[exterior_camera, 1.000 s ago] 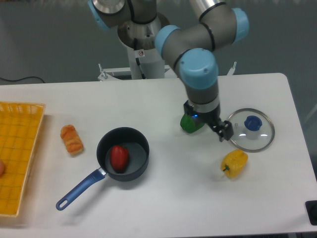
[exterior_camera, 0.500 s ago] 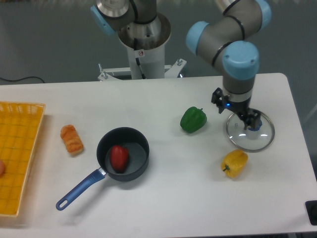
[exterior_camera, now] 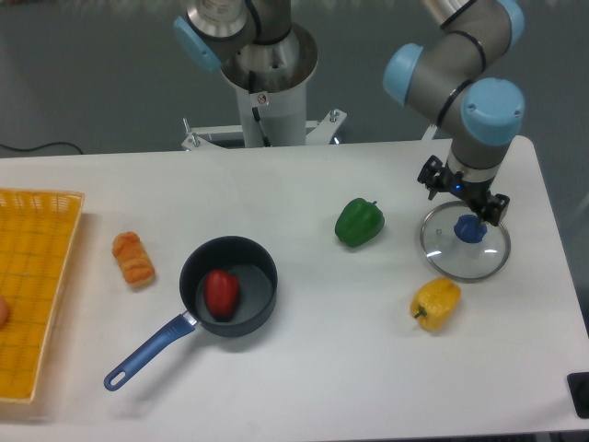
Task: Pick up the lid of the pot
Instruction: 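Lower the open gripper around the blue knob of the glass lid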
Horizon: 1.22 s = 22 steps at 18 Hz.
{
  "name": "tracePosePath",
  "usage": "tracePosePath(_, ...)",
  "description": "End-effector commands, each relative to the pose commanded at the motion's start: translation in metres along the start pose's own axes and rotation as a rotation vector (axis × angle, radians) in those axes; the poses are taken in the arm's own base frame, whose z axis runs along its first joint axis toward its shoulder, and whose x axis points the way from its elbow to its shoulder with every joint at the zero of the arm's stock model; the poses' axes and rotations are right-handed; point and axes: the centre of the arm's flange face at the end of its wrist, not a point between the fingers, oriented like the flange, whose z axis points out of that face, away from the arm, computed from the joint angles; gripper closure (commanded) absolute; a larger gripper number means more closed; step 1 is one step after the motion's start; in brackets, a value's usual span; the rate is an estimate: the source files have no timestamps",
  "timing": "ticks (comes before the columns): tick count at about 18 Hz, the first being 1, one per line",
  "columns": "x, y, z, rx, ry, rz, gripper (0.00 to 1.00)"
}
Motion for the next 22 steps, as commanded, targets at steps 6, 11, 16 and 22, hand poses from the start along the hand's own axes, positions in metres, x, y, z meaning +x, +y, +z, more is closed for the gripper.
tracePosePath(6,-0.008,0.009,0.011,0.028,0.018,-0.028,0.00)
tracePosePath(11,-0.020,0.010,0.019,0.026,0.022,-0.026,0.00)
tracePosePath(16,-0.030,0.009,0.024,0.023,0.025,-0.028,0.01)
tracePosePath(22,-0.039,0.007,0.031,0.024,0.030,-0.035,0.01)
